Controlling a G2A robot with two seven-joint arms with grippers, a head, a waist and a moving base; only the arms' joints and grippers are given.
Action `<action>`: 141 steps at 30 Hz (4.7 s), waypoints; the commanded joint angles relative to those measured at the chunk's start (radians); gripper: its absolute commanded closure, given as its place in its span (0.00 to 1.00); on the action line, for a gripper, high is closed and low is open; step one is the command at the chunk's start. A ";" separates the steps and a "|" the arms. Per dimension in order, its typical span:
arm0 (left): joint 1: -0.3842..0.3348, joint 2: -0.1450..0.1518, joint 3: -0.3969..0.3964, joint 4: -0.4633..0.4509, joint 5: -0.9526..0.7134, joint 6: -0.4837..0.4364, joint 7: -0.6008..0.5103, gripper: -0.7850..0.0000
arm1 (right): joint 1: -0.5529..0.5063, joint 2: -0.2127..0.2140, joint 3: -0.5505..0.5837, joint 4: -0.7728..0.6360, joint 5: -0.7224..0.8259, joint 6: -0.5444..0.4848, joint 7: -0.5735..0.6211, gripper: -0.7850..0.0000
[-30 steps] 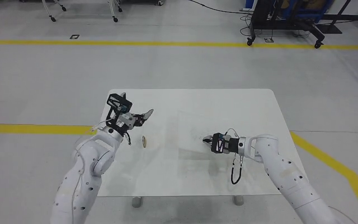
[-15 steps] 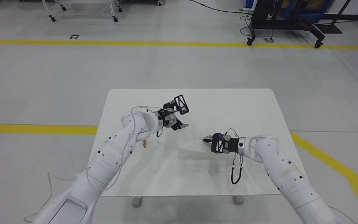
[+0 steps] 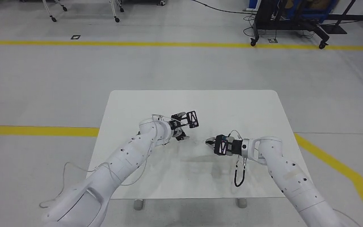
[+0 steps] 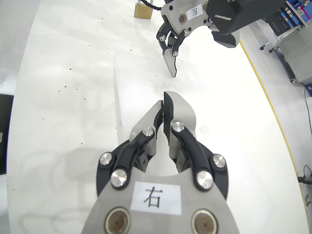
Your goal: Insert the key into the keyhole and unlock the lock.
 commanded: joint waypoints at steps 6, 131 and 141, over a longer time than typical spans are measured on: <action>-0.007 -0.018 0.008 0.052 0.005 0.014 0.016 0.00 | 0.000 0.000 0.000 0.000 0.000 0.000 0.000 1.00; 0.098 0.153 -0.112 -0.058 -1.535 -0.500 0.050 0.35 | 0.180 -0.203 -0.275 0.358 1.230 -0.136 -0.222 1.00; 0.094 0.140 -0.106 -0.041 -1.599 -0.500 -0.035 0.55 | 0.200 -0.203 -0.298 0.376 1.246 -0.136 -0.228 1.00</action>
